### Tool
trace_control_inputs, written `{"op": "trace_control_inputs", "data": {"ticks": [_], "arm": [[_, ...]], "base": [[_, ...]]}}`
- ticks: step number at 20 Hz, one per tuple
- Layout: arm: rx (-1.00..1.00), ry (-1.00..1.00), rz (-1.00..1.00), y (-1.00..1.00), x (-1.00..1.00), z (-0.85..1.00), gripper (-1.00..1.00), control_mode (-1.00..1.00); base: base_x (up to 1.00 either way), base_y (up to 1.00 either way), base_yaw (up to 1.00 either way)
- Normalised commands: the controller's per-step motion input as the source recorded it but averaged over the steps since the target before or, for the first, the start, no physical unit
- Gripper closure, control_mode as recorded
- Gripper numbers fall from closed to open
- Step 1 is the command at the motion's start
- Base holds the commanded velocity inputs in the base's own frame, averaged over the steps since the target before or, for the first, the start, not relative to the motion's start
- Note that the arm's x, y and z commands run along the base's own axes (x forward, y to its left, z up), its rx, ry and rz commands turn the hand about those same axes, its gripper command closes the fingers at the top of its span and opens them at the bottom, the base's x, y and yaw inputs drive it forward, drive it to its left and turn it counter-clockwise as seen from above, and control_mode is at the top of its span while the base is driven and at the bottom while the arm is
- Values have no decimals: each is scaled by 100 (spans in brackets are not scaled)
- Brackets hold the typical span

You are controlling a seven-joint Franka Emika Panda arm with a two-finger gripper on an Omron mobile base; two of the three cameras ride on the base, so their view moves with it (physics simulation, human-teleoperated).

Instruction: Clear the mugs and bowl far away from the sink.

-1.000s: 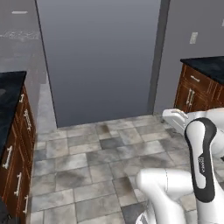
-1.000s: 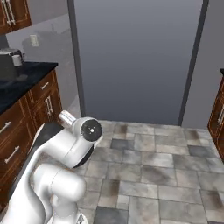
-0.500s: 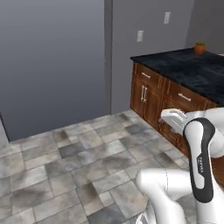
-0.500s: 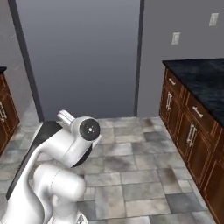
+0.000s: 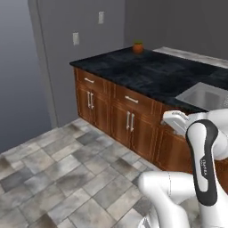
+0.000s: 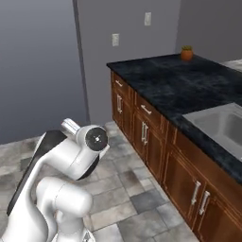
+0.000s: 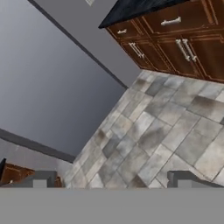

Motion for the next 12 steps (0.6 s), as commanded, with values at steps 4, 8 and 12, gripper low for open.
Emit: {"op": "trace_control_inputs", "data": {"ticks": [4, 8, 12], "arm": [[0, 0, 0, 0, 0, 0, -100, 100], [0, 0, 0, 0, 0, 0, -100, 100], [0, 0, 0, 0, 0, 0, -100, 100]], "base": [[-4, -59, -53], [-68, -33, -41], [-91, -5, -32]]}}
